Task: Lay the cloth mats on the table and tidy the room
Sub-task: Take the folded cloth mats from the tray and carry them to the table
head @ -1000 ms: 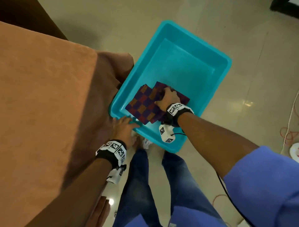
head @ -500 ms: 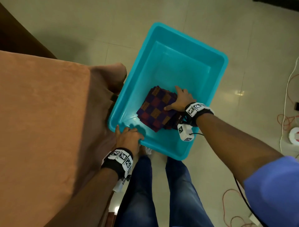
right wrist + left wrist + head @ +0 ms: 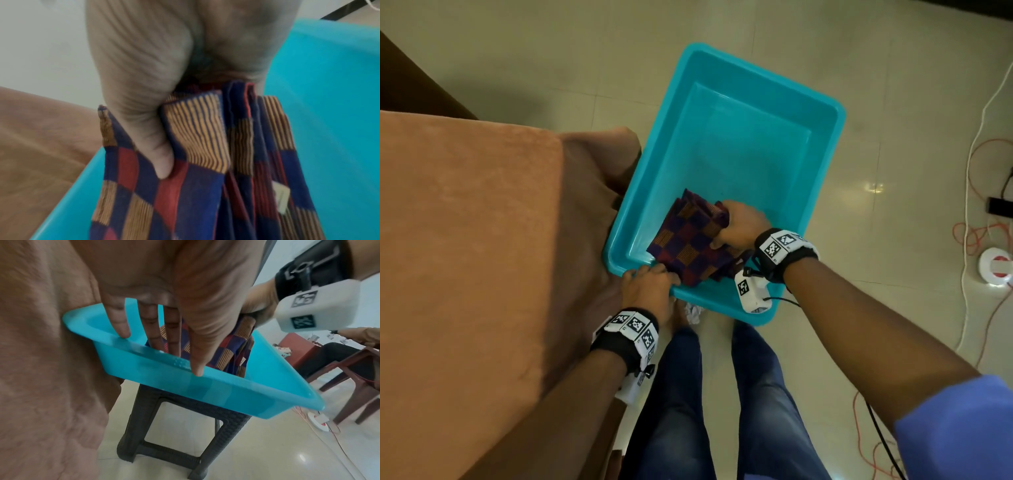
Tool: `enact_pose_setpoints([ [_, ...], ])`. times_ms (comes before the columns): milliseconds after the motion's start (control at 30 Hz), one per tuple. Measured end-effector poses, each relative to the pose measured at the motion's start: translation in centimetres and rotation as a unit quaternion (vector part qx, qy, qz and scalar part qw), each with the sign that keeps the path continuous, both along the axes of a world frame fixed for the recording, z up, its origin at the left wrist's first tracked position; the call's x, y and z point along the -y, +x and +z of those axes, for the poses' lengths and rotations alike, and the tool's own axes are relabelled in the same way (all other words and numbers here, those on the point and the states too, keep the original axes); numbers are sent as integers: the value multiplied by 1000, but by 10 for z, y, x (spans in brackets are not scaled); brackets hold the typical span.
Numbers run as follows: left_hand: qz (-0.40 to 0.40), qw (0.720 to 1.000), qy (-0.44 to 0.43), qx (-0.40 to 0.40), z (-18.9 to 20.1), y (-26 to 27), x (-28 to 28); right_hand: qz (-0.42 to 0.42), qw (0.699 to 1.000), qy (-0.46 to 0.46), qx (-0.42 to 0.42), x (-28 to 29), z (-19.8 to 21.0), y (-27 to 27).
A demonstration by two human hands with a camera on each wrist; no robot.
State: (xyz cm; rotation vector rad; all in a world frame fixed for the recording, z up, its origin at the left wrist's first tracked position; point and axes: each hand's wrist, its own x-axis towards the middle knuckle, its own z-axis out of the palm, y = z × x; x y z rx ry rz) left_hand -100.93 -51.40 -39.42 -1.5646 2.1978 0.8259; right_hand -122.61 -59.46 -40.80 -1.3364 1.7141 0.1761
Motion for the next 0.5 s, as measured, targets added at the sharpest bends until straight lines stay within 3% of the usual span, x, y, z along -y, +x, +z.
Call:
enact_pose_setpoints([
  [100,111,989,40,-91,8,3,-4,2,995,-98,-32,-19,37,0],
  [233,269,937,115,-189,34,8,-19,-29,986,-165,-7,-51,91,-1],
  [500,290,944,57,-149,117,15,-109,39,976,-213,25,-129,165,-11],
])
